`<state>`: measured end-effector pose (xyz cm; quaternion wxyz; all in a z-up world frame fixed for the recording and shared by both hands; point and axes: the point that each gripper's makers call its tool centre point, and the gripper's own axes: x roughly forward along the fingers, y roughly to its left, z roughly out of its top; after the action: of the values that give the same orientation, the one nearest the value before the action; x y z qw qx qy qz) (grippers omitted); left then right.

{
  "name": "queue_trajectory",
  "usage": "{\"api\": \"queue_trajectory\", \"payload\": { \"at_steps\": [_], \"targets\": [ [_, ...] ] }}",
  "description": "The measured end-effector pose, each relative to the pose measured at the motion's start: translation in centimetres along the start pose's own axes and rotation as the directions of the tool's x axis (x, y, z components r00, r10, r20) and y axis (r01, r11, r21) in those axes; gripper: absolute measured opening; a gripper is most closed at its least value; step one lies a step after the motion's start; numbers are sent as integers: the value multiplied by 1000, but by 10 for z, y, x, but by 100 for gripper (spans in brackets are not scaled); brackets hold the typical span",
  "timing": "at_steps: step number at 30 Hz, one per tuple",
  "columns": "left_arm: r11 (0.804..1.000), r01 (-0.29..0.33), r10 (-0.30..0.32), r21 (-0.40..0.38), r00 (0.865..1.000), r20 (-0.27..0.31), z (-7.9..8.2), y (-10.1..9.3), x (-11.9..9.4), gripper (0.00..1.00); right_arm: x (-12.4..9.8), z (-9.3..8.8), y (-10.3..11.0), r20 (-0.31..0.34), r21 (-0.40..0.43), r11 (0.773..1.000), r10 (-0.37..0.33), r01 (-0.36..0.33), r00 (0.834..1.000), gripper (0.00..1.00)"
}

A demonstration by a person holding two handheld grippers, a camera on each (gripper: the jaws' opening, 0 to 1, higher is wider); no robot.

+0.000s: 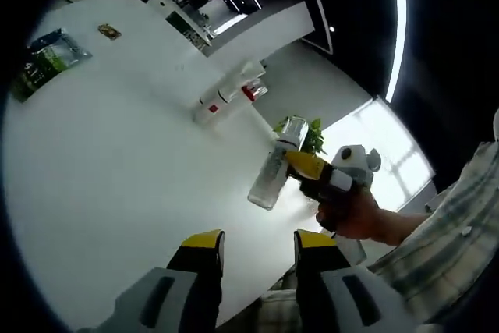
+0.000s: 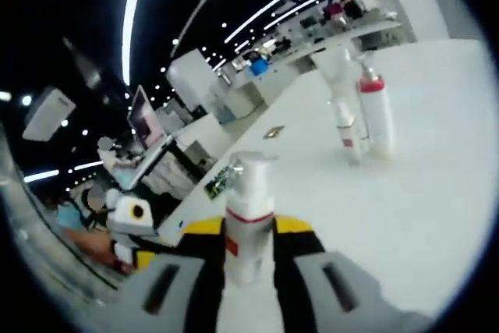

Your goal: Arrange the skincare products in the storage area until every visible bottle or jar stands upright without overlapping.

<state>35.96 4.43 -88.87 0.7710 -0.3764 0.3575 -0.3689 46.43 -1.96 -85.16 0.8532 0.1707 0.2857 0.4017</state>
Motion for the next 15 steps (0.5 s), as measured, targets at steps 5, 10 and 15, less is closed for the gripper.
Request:
{"api": "queue_trajectory", "payload": {
  "at_steps": [5, 10, 15],
  "targets": [
    [999, -37, 37, -16, 999, -15, -7, 10, -11, 36, 9, 9, -22, 27, -95, 995, -28, 30, 999, 20],
    [997, -58, 57, -47, 998, -16, -11, 16, -20, 36, 17, 17, -52, 49, -216, 972, -86, 94, 995, 20],
    [996, -68, 67, -62, 997, -28, -14, 17, -27, 36, 22, 29, -71, 100, -298, 943, -122, 147, 987, 20]
  ]
}}
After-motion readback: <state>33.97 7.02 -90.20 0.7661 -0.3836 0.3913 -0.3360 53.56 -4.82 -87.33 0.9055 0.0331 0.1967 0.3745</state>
